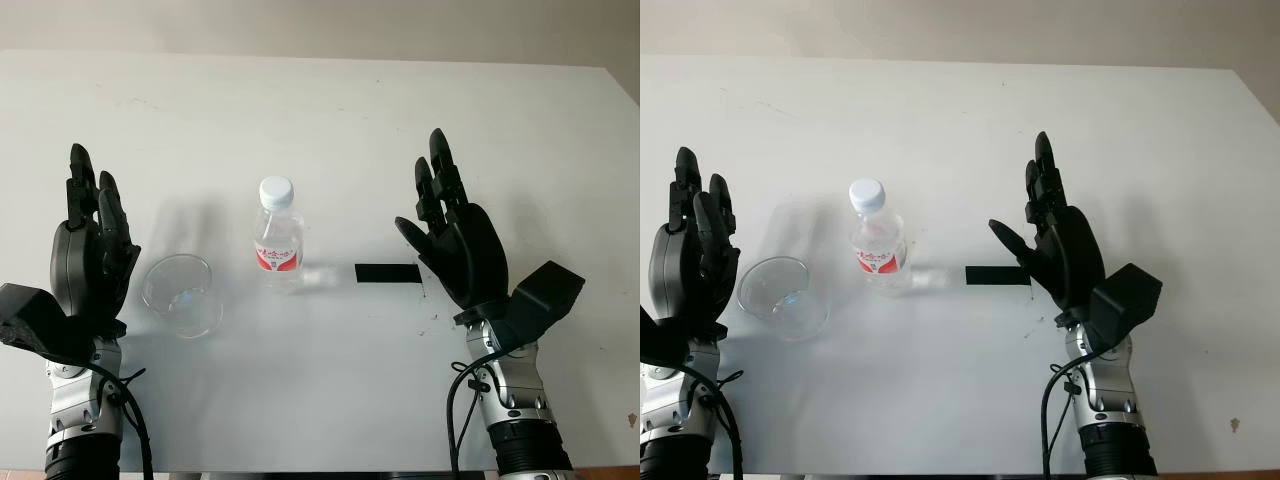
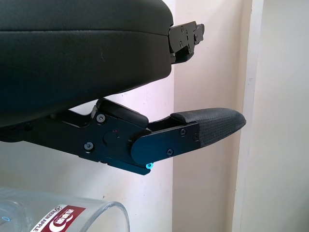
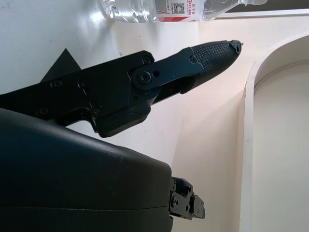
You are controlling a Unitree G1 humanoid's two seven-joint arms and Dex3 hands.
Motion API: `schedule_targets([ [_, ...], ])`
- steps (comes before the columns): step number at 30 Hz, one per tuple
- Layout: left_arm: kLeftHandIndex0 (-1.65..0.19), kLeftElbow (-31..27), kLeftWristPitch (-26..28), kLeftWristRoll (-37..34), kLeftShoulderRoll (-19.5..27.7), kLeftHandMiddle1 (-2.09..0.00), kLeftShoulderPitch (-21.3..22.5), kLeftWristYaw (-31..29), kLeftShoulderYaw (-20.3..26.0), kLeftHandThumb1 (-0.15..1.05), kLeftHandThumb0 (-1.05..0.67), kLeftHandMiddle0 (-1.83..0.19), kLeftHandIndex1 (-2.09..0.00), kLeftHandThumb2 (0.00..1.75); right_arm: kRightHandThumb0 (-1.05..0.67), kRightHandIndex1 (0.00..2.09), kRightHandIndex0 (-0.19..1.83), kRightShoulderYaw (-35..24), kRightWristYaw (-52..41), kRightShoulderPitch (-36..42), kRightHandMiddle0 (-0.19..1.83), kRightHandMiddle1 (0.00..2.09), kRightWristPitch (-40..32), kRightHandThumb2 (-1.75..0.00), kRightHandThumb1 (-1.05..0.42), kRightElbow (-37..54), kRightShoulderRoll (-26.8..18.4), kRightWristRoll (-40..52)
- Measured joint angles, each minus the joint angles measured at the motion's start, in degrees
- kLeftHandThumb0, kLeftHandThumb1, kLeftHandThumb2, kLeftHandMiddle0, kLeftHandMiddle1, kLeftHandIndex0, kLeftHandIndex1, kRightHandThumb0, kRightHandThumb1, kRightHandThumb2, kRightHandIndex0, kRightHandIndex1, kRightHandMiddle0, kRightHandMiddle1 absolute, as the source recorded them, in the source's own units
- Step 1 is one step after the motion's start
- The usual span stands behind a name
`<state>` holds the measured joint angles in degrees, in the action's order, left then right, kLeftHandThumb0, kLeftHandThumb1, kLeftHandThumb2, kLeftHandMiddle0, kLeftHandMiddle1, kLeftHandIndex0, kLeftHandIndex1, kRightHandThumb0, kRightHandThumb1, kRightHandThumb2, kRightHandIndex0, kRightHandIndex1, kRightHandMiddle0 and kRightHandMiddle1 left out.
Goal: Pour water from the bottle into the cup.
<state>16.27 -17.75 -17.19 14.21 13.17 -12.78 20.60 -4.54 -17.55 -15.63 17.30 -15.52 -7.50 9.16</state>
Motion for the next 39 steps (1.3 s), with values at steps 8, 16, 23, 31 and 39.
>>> schedule_targets([
  [8, 0.19, -0.01, 0.00, 0.04, -0.02, -0.05, 0.00, 0.22, -0.02, 1.05, -0.74, 0.18, -0.04, 0.64, -0.89, 0.00, -0.19, -0.01, -0.28, 0.00, -0.19, 0.00, -0.04, -0.06, -1.03, 0.00, -0.02, -0.06],
  [16, 0.19, -0.02, 0.00, 0.01, -0.13, -0.05, 0.00, 0.26, -0.07, 1.05, -0.75, 0.19, -0.02, 0.65, -0.94, 0.00, -0.19, 1.71, -4.13, -0.40, -0.19, 0.00, -1.32, -0.05, -1.02, -0.07, -0.33, -0.05],
  [23, 0.19, -0.01, 0.01, -0.59, -0.21, -0.05, 0.00, -0.01, 0.01, 1.05, -0.77, 0.18, -0.02, 0.60, -0.96, 0.00, -0.19, 6.62, -8.12, -4.44, -0.19, 0.00, -2.03, -0.05, -1.00, -0.79, 0.44, -1.00],
  [31, 0.19, -0.01, 0.11, -0.60, -0.39, -0.05, 0.00, 0.23, -0.04, 1.05, -0.78, 0.19, -0.03, 0.59, -1.02, 0.00, -0.19, 11.61, -8.66, -8.24, -0.19, 0.00, 1.45, -0.06, -1.00, -8.52, 5.91, -4.50],
  [39, 0.19, 0.01, 0.09, -0.60, -0.43, -0.05, 0.00, 0.44, -0.16, 1.05, -0.78, 0.18, -0.03, 0.59, -1.04, 0.00, -0.19, 12.98, -10.54, -10.71, -0.19, 0.00, 2.53, -0.05, -1.00, -15.19, 8.75, -4.41],
])
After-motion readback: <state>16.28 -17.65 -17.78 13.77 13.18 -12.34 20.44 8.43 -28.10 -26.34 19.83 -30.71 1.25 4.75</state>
